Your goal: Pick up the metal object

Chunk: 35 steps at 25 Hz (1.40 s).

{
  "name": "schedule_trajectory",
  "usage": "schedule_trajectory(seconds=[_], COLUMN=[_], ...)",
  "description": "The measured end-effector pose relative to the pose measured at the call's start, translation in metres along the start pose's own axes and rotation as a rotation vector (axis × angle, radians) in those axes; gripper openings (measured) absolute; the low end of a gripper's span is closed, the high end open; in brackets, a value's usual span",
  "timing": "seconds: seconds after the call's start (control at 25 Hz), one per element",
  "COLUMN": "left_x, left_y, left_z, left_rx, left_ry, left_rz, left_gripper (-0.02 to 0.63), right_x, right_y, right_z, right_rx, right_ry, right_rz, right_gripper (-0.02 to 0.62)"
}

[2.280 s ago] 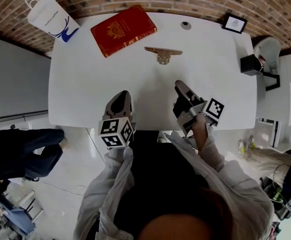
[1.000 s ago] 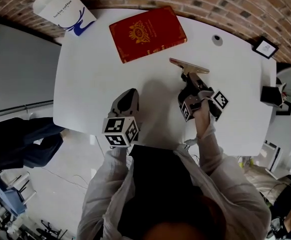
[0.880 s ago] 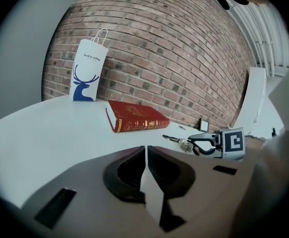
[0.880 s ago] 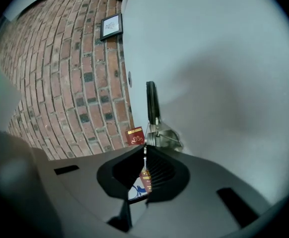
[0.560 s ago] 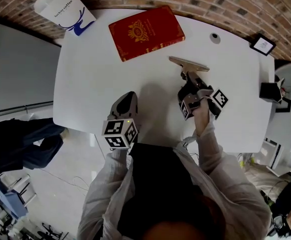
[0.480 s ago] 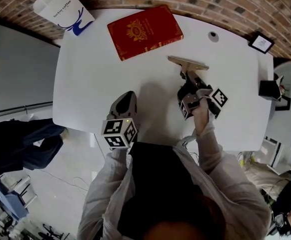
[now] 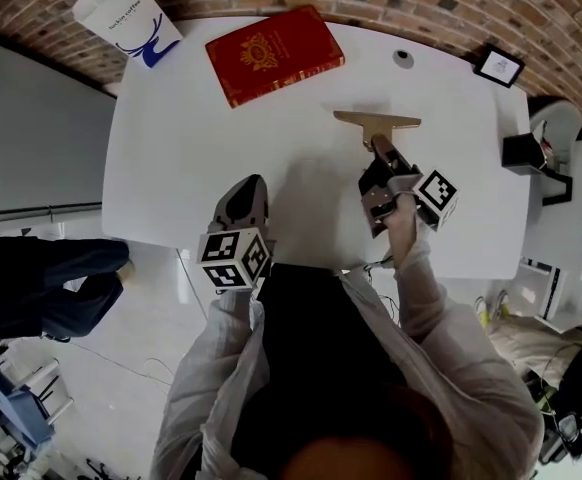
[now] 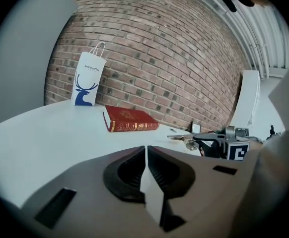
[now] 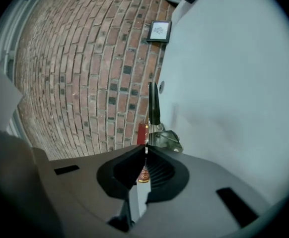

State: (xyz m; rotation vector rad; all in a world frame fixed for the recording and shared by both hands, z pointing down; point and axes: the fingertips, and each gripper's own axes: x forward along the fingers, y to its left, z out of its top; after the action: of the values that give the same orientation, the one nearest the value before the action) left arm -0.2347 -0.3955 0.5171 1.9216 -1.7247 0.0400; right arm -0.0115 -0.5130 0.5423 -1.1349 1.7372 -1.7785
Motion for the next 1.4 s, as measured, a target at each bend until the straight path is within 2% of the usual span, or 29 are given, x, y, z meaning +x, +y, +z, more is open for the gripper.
schedule_trajectory(seconds=[0.2,0.4,0.68,0.88,1.12,1.4], left_x=[-0.015,-0.028,-0.031,-0.025,-0.019,-0.014], left_y=[-0.023,-0.044,-0.071,-0.088,-0.105,-0.123], left_z=[-0.001,-0.005,-0.008,-0.006,0.002,0.013], left_rx=[0.019,0.022,0.038,0.067,0.098,0.124], left_ry=[-0.010,-0.017,-0.006,0.003,0.000,-0.016], left_rz=[-0.023,-0.042,-0.094,-0.136,-0.188,-0.239], left_gripper=[0.029,0.029,0.029,0.029,0.029,0.029], right_x=[-0.037,-0.076,-0.133,-0.172,-0.209,-0.236], right_y=[0.010,0.016,0.017,0.021,0.030,0.032], right_z=[0.011,0.019,0.033,0.045,0.053,0.062], right_rx=[-0.159,-0.219,-0.312,-0.326,-0.488,-0.721], right_ry=[-0.015,-0.052,-0.116,-0.187,-0.227,-0.244], right_rz=[-0.023,-0.017,-0.056,-0.076,-0.137,-0.251], right_gripper=[0.018,0.018,0.018,0.018,0.018,0.017])
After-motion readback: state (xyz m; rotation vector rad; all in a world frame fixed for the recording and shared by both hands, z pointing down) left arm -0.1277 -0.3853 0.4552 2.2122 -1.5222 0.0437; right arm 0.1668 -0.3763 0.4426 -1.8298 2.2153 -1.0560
